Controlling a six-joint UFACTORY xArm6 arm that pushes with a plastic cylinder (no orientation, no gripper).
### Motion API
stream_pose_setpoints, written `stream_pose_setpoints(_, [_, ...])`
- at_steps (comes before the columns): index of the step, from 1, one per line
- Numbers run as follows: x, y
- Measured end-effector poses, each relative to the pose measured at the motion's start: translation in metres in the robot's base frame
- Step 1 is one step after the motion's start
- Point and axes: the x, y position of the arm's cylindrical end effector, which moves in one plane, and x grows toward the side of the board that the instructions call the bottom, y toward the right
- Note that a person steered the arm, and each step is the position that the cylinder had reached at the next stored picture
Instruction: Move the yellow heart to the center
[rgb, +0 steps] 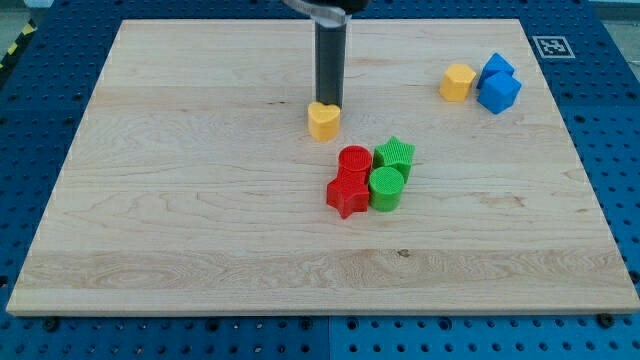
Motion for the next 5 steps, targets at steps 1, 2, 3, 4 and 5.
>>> stream_pose_setpoints(1, [0.013, 0.000])
stream_pose_setpoints(2, [0.013, 0.000])
stream_pose_setpoints(3, [0.012, 0.010])
stream_pose_setpoints(4, [0.012, 0.023])
stream_pose_setpoints(5, [0.012, 0.023])
